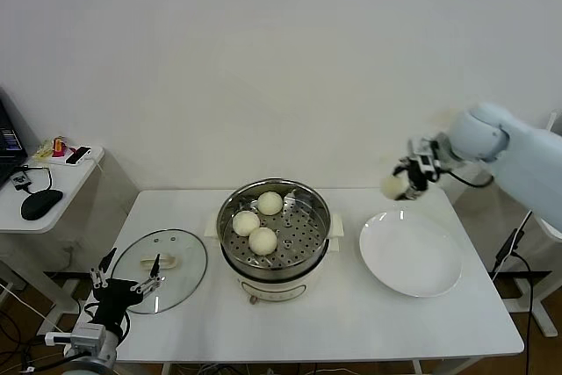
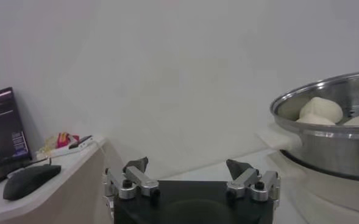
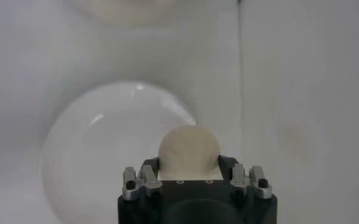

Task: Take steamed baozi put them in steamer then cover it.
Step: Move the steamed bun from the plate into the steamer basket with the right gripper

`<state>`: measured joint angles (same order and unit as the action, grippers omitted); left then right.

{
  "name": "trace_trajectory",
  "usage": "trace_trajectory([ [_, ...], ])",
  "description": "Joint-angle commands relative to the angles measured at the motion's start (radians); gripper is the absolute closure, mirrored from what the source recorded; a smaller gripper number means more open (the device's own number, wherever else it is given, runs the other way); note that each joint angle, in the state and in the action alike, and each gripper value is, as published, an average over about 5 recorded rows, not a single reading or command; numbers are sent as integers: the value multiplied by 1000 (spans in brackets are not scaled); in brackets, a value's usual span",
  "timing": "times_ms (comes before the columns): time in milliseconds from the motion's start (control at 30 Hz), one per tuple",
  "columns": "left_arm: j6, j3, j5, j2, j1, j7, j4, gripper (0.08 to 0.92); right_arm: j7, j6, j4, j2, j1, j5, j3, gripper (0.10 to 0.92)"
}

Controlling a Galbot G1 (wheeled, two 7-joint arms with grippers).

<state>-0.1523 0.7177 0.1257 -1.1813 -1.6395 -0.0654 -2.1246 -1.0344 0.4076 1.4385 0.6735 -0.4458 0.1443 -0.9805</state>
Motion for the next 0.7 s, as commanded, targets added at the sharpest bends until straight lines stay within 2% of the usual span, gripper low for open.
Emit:
trace_trajectory([
  [33, -1, 5, 0, -2, -1, 0, -1, 177, 120, 147, 55, 247, -184, 269, -171, 398],
  [333, 0, 13, -1, -9, -2, 0, -11, 177, 226, 234, -27, 422, -70, 363, -178, 397],
  [700, 0, 18, 1, -18, -2, 0, -17, 177, 273, 266, -100, 480, 44, 298, -196, 397],
])
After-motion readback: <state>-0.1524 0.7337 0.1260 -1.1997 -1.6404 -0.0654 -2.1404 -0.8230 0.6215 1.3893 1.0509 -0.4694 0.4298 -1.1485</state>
